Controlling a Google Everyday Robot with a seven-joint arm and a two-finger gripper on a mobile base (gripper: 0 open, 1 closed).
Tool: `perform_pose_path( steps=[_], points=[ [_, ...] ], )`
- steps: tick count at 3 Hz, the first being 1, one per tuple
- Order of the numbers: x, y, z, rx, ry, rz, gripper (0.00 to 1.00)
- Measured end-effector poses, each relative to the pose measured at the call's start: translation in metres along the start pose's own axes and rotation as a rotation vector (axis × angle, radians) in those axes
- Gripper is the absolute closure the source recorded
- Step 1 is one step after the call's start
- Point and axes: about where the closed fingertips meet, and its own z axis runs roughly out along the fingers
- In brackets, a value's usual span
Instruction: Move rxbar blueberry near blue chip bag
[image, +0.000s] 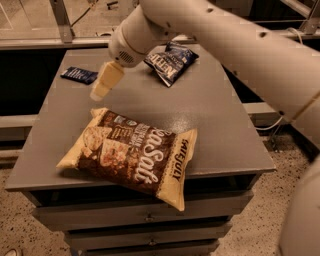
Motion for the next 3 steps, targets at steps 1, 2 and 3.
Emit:
perform_pose_path(
  steps=[1,2,3],
  points=[
    [-0.011,-0.030,0.063,0.004,-0.054,0.082,0.00],
    [-0.016,-0.055,0.110,0.018,-0.079,0.166,0.00],
    [-0.016,-0.073,0.142,0.029,-0.086,0.241,0.00]
  ],
)
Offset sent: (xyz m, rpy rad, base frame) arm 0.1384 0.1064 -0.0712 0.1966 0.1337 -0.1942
